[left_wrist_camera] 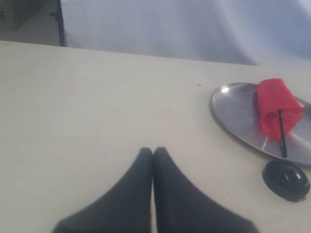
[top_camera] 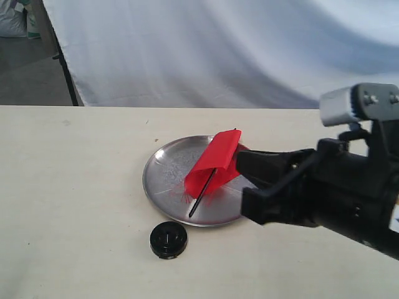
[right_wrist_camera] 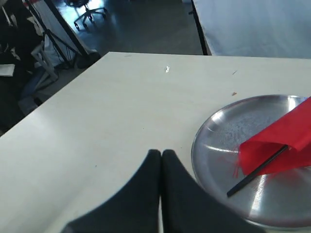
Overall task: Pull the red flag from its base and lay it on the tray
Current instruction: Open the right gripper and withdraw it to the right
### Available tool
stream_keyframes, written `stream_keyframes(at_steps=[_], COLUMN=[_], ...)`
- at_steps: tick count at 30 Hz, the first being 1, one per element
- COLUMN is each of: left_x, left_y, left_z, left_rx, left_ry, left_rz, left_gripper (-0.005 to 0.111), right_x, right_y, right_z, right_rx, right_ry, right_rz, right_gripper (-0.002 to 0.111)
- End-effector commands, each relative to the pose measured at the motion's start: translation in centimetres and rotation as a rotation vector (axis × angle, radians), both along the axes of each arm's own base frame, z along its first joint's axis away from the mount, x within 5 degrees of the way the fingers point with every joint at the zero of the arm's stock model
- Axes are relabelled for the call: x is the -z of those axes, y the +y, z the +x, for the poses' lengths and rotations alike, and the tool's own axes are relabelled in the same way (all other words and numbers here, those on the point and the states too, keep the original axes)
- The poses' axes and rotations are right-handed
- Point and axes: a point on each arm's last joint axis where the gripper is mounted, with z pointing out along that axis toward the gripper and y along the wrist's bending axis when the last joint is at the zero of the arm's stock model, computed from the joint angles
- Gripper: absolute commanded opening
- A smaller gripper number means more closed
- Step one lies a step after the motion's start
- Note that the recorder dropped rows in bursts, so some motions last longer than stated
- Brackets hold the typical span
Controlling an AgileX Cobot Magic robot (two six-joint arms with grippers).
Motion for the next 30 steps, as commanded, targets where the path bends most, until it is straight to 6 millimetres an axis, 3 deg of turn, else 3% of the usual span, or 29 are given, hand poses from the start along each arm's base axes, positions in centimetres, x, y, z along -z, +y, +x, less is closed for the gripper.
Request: stream_keyframes(at_steps=[1, 9, 17, 22, 26, 30], left_x=[0.1, 0.1, 0.1, 0.1, 0.1, 0.1], left_y=[0.0, 0.0, 0.0, 0.0, 0.0, 0.0], left_z=[0.0, 0.0, 0.0, 0.0, 0.0, 0.0], left_rx=[-0.003, -0.003, -0.003, -0.003, -0.003, -0.003], left_ry=[-0.001, -0.001, -0.001, -0.001, -0.001, -0.001], left_rz=[-0.012, -0.012, -0.012, -0.012, -0.012, -0.012], left_gripper=[0.000, 0.000, 0.000, 0.000, 0.000, 0.000], right_x=[-0.1, 0.9, 4.0, 5.4, 6.6, 7.1], right_y=[-2.2, -5.7, -8.9, -9.3, -8.7, -8.7], right_z=[-1.7, -4.3, -5.1, -5.7, -6.3, -6.4], right_rx=[-0.023, -0.010, 0.137, 0.092, -0.031, -0.048], right_ry=[-0.138, -0.390, -0.447, -0.527, -0.489, -0.429], right_rz=[0.012, 0.090, 0.094, 0.000, -0.118, -0.134], right_gripper=[0.000, 0.000, 0.000, 0.000, 0.000, 0.000])
